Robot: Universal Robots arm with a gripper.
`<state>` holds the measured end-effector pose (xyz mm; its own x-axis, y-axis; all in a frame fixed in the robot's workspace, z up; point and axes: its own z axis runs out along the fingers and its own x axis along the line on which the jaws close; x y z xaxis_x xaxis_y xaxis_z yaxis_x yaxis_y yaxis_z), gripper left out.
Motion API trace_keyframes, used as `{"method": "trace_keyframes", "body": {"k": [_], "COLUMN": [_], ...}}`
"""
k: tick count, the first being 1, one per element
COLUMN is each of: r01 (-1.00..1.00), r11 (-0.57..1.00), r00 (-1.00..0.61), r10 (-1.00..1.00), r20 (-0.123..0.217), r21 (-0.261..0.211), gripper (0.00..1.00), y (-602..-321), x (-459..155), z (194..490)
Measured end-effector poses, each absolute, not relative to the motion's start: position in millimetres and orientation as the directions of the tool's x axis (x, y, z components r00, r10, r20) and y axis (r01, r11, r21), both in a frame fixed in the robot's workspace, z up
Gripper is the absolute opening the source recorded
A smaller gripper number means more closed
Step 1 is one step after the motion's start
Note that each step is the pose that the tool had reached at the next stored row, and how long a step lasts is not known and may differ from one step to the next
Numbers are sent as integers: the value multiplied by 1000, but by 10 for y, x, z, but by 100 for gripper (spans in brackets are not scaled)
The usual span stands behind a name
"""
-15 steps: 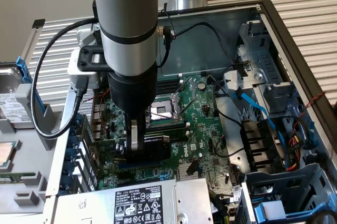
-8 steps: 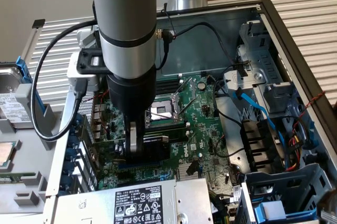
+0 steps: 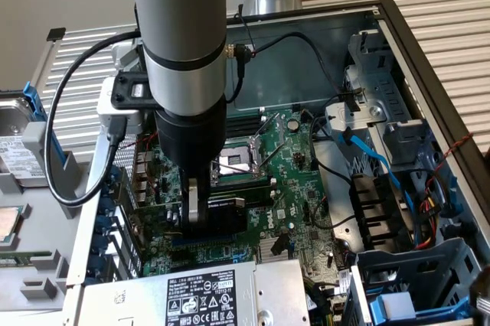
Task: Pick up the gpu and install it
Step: 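Insert the gpu into the slot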
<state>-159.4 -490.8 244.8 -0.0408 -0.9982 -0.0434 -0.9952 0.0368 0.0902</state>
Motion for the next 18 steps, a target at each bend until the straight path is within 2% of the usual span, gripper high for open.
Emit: {"method": "trace_keyframes", "body": {"k": [18], "r01": [-995], "r11": [37], "r00": [-41], "r10": [-998], "r20": [-37], "r21": [89], "gripper": [27], "y": [-4907], "x": [-1573], "z": [2533]}}
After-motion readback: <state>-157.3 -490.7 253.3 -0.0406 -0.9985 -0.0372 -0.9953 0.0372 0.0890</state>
